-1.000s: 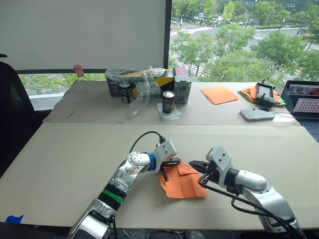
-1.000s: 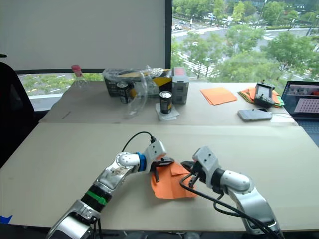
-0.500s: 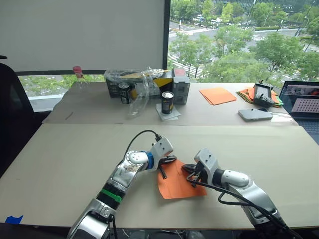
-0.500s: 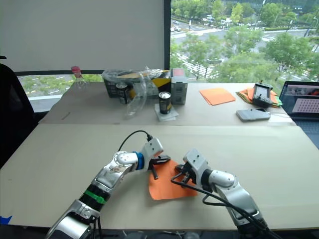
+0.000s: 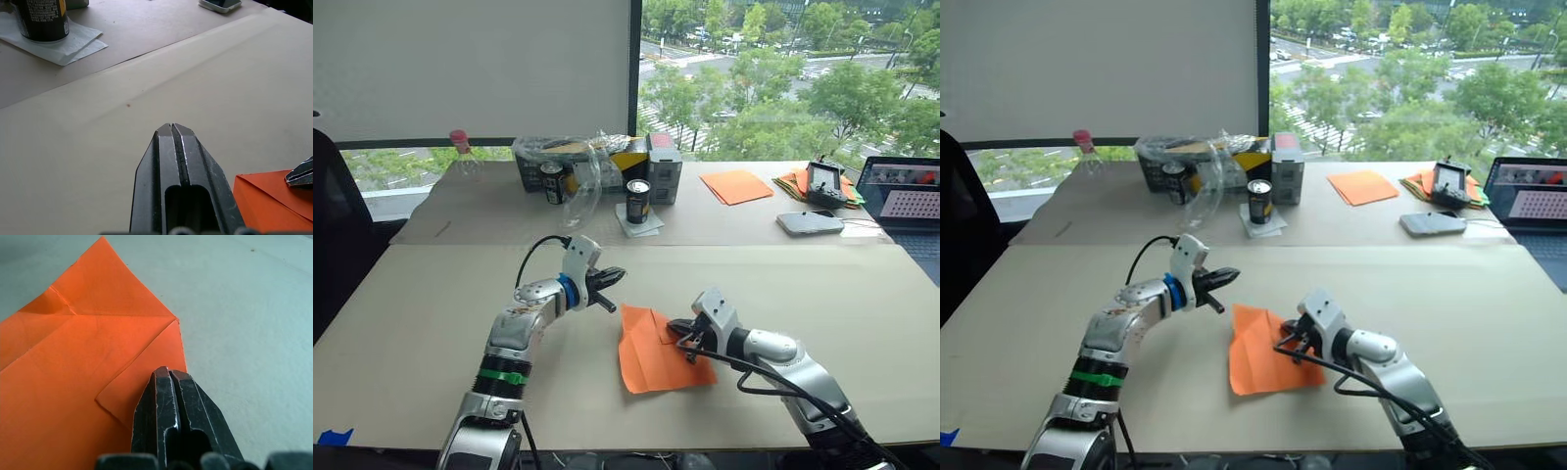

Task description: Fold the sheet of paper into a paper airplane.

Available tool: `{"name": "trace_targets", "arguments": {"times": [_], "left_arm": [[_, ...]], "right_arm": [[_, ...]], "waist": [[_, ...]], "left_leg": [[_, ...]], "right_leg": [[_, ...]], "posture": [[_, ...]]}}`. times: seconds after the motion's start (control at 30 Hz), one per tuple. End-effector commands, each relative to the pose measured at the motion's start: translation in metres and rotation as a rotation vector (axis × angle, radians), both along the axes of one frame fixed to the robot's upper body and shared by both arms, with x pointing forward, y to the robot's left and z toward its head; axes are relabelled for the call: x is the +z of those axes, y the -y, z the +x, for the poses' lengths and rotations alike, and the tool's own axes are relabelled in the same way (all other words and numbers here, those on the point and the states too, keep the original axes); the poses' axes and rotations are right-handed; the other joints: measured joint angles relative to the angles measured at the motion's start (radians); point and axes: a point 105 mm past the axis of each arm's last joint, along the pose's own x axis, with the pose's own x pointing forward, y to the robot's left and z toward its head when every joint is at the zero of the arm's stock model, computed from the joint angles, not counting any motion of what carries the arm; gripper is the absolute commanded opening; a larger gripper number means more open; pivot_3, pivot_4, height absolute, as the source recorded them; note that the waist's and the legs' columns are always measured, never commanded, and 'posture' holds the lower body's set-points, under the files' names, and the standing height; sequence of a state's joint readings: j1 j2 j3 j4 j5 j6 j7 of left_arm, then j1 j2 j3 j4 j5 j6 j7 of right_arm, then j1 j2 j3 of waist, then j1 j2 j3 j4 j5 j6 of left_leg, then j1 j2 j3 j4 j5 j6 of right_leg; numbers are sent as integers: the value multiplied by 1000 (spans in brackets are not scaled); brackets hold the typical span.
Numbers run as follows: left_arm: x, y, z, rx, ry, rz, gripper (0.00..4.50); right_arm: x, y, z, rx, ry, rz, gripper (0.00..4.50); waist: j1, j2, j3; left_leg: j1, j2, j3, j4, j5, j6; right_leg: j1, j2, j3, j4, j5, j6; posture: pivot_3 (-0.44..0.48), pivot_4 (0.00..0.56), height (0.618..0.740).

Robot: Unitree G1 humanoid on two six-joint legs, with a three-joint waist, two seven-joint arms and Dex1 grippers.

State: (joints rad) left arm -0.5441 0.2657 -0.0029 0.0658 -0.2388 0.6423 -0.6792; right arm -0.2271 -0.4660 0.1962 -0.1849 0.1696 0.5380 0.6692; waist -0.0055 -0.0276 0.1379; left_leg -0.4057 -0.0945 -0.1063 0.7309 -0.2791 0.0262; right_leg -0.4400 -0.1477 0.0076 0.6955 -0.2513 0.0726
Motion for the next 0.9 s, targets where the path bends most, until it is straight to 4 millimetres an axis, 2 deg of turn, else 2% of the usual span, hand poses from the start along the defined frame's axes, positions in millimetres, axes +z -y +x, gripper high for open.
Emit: {"name": "trace_targets", "arguments": {"times": [0.03,0.17,0.27,0.4,0.57,0.77,0.8,0.9], "left_arm": [[10,-1,-16,-47,-11,-38,0],[6,-10,-34,-41,-90,-35,0],[0,-9,-55,-86,-185,-68,830],[-5,-11,-58,-41,-233,-68,2188],[-13,-3,-59,-30,-258,-29,3866],[-15,11,-52,-16,-273,-60,3866],[-15,12,-50,-11,-275,-70,3325],[-15,16,-50,-31,-274,-62,2424]], "right_arm": [[-21,-1,-4,-5,-83,-33,16],[-22,-9,-5,21,-85,-28,16],[-25,-12,-6,31,-91,-31,0],[-25,-16,-4,38,-90,-28,0],[-24,-16,-4,40,-90,-26,0],[-19,-14,-2,26,-76,-20,0],[-17,-14,-1,24,-69,-18,0],[-8,-15,1,17,-47,-2,0]], "waist": [[-7,0,0],[-10,0,0],[-13,0,0],[-9,0,0],[-10,0,0],[-8,0,0],[-8,0,0],[-10,0,0]], "left_leg": [[0,0,0,0,0,0],[0,0,0,0,0,0],[1,1,0,-1,-1,-1],[1,1,-1,-2,-1,-1],[1,1,0,-2,-1,-1],[1,1,0,-2,-1,-1],[1,1,0,-2,-1,-1],[1,1,0,-2,-1,-1]], "right_leg": [[0,0,0,0,0,0],[0,0,0,0,0,0],[-1,1,0,0,0,0],[0,1,0,0,0,0],[0,1,0,0,0,0],[0,1,0,0,0,-1],[0,1,0,0,0,-1],[0,1,0,0,0,0]], "posture": [[0,150,670],[0,150,670],[0,150,670],[0,150,670],[0,150,670],[0,150,670],[0,150,670],[0,150,670]]}}
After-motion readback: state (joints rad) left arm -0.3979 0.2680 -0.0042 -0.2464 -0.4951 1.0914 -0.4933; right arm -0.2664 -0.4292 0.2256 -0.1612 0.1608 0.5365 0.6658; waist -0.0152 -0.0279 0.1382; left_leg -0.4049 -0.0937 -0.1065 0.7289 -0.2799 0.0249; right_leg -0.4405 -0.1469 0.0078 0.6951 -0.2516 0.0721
